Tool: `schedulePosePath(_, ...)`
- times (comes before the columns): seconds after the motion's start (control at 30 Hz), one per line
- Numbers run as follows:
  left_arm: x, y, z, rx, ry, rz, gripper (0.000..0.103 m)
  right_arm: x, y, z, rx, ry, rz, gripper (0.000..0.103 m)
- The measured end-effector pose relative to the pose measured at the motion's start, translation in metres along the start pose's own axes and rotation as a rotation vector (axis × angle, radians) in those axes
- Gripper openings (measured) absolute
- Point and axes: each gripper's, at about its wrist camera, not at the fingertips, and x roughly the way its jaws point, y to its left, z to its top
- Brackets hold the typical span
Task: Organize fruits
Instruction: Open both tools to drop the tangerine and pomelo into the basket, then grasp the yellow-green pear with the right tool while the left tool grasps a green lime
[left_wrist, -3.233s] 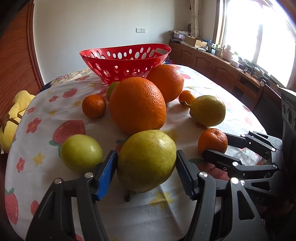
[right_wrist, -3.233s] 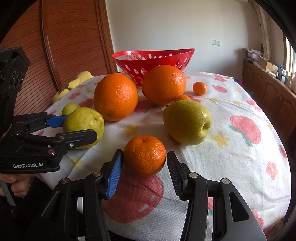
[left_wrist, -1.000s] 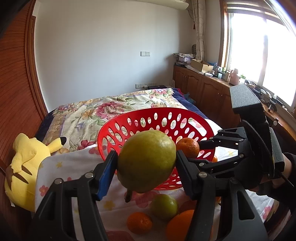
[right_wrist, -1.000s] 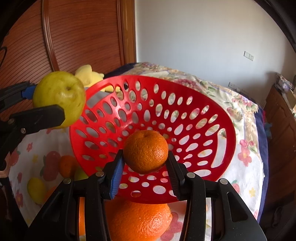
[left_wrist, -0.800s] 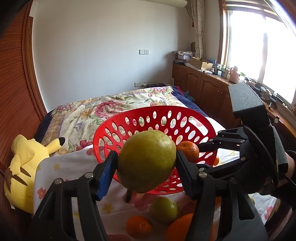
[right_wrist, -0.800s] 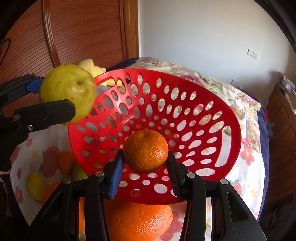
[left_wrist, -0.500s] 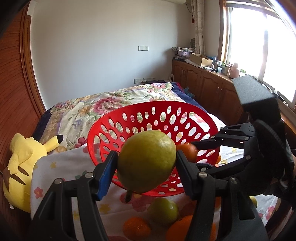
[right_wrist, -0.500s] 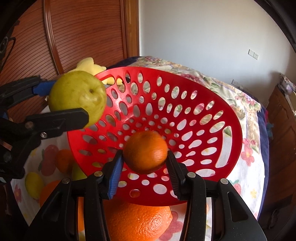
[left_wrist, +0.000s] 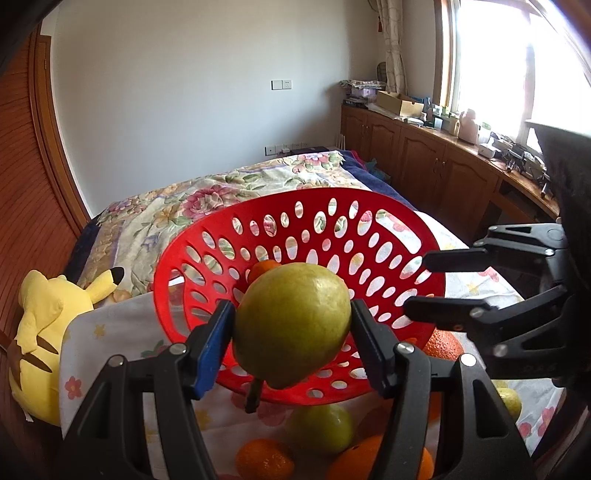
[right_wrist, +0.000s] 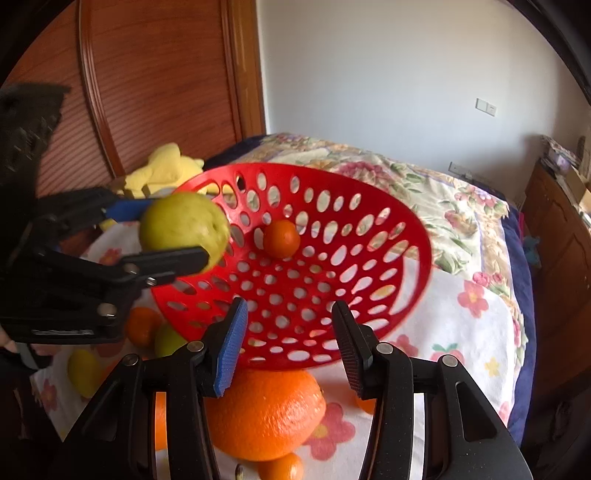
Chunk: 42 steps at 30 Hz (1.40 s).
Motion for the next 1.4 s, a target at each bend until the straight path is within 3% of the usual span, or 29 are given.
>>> schedulePosePath(0.23,0.011,-0.006,-0.002,0.013,0.029,0.001,0.061,-0.013,-0.003,-0.010,0.016,-0.023,-0.007,0.048)
schedulePosePath(0.63,-0.027,-0.018,0.006,0.024,-0.048,0.003,0.062,-0.038,-0.002,-0.030,0.043,-0.055,-0.011,0.048)
schedulePosePath(0.87,-0.067,-0.018,-0.028,-0.011,-0.083,-0.016,0.062,-0.056,0.010,-0.054,0.048,-0.087,-0.040,0.049)
schedulePosePath(1.07,-0.094,-0.017,-0.064,-0.008,-0.105,0.014,0.063,-0.063,0.019,-0.083,0.078,-0.093,-0.055,0.050)
schedulePosePath(1.4,-0.114,-0.012,-0.118,-0.047,-0.075,0.030,0.064,-0.068,0.035,-0.125,0.112,-0.079,-0.108,0.060)
